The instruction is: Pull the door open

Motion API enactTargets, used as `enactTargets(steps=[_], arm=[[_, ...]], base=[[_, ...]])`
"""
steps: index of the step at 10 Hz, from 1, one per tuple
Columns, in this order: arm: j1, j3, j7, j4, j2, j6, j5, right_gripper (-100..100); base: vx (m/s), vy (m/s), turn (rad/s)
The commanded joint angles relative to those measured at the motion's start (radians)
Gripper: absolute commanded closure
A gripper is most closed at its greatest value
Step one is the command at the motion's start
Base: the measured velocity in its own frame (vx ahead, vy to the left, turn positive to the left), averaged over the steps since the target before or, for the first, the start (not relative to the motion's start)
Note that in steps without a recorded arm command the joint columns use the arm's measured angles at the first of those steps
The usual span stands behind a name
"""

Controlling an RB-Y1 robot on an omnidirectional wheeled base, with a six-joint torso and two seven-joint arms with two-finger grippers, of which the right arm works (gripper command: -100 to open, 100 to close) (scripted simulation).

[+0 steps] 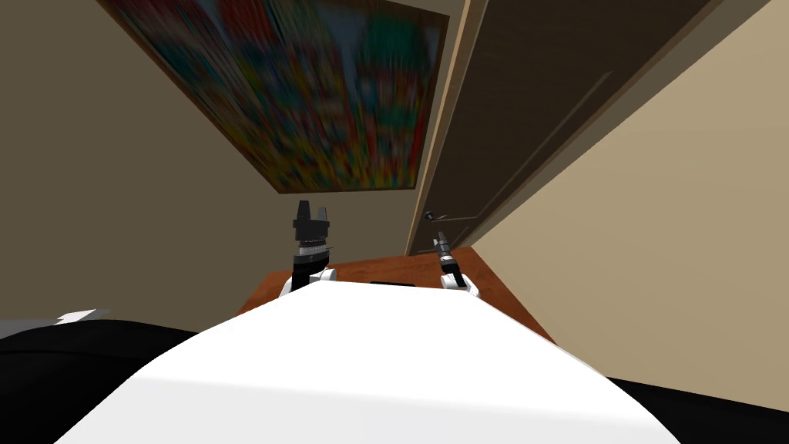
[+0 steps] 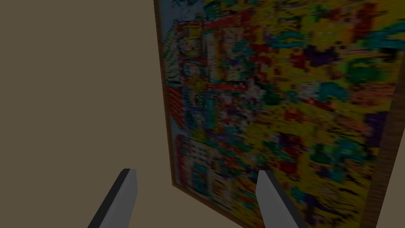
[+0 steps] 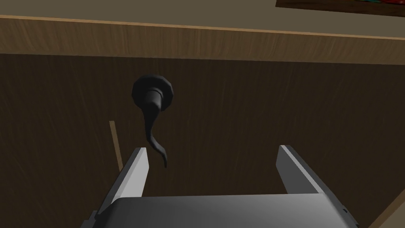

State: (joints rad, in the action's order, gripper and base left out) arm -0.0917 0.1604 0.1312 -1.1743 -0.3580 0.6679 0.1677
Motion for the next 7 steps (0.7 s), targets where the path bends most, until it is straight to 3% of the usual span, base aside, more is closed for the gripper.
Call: enactTargets(steps=[1, 7], arm=[[0.012, 0.007, 0.008, 0.038, -0.012, 0.010, 0.005, -100], [0.047, 0.027, 0.025, 0.140, -0.042, 0.028, 0.018, -100]], base=[[0.066, -0.091, 0.077], [0.059, -0.076, 0.074]])
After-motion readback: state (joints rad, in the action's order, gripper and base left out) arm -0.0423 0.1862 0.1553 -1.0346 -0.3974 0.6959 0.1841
